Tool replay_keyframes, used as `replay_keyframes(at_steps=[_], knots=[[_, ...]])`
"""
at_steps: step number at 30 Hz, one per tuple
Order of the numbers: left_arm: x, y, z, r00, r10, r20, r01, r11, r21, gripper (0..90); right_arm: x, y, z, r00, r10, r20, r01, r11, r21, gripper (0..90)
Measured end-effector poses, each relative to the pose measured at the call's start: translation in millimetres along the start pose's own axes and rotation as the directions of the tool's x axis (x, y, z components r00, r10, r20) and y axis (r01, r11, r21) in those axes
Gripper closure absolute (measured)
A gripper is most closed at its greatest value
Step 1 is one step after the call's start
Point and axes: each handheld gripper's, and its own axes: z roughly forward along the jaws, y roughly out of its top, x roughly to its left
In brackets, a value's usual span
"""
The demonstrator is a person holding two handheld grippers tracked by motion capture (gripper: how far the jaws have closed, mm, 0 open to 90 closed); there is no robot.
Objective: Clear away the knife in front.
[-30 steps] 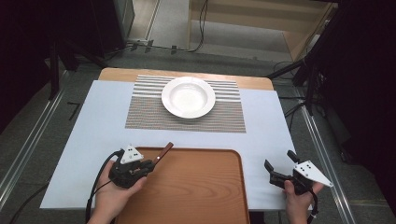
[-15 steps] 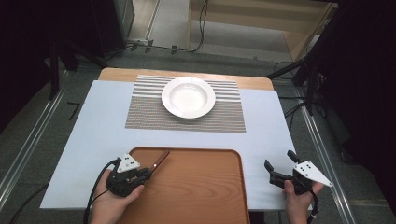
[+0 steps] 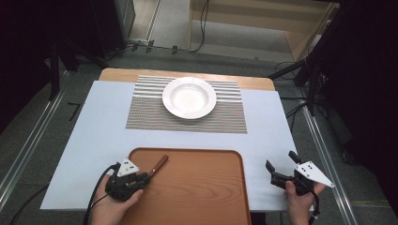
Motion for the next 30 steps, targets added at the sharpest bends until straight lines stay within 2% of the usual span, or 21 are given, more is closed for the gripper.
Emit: replay_keyframes(at_steps=[4,5,6,7,9,10,11,12,14,15,16,18,24,30], knots=[[0.4,-0.3,1.7,1.0,-0.008,0.002,0.008,1.0,0.004,76.1,-0.1,0.0,0.0,1.0,0.0,0.0,0.0,1.0,0.0,3.0],[0.9,0.2,1.5,0.9999,-0.011,0.004,0.011,0.9999,-0.005,75.4,0.0,0.0,0.0,1.0,0.0,0.0,0.0,1.0,0.0,3.0],[1.2,1.3,0.8,0.9999,-0.015,0.0,0.015,0.9997,-0.018,70.3,0.2,0.0,-0.1,1.0,0.0,0.001,0.0,1.0,0.0,3.0],[1.3,2.8,-0.1,0.9999,-0.012,-0.005,0.012,0.9995,-0.028,70.3,0.2,0.0,-0.1,1.0,0.0,0.001,0.0,1.0,0.0,3.0],[-0.9,7.6,-2.2,0.9998,0.02,0.006,-0.019,0.9973,-0.071,70.0,0.2,0.0,0.0,1.0,-0.002,0.001,0.002,1.0,0.001,3.0],[-0.9,7.6,-2.2,0.9998,0.02,0.006,-0.019,0.9973,-0.071,71.2,0.2,0.0,0.0,1.0,-0.002,0.001,0.002,1.0,0.001,3.0],[-3.0,10.2,-1.5,0.9992,0.041,0.002,-0.041,0.9962,-0.077,71.2,0.3,0.0,0.0,1.0,-0.002,0.001,0.002,1.0,0.001,3.0],[-5.2,12.7,0.2,0.9985,0.053,0.013,-0.052,0.9953,-0.082,75.3,0.4,0.0,0.2,1.0,-0.002,0.002,0.002,1.0,0.001,3.0],[-9.5,17.8,7.3,0.9945,0.094,0.046,-0.091,0.9937,-0.066,88.4,0.5,0.0,0.2,1.0,-0.002,0.002,0.002,1.0,0.002,3.0],[-9.5,17.8,7.3,0.9945,0.094,0.046,-0.091,0.9937,-0.066,88.6,0.5,0.0,0.2,1.0,-0.002,0.002,0.002,1.0,0.002,3.0],[-12.8,19.9,13.3,0.9919,0.119,0.045,-0.117,0.992,-0.047,88.7,0.5,0.0,0.2,1.0,-0.002,0.004,0.002,1.0,0.002,3.0],[-14.3,20.7,17.7,0.9906,0.13,0.043,-0.129,0.9912,-0.029,88.9,0.6,0.0,0.2,1.0,-0.002,0.004,0.002,1.0,0.003,3.0],[-7.4,17.9,21.5,0.9919,0.124,0.027,-0.124,0.9922,0.008,89.0,0.7,0.0,0.5,1.0,-0.004,0.006,0.004,1.0,0.005,3.0],[1.7,14.6,16.9,0.9949,0.099,0.02,-0.099,0.9951,0.005,89.0,0.7,0.0,0.8,1.0,-0.005,0.007,0.005,1.0,0.006,3.0]])
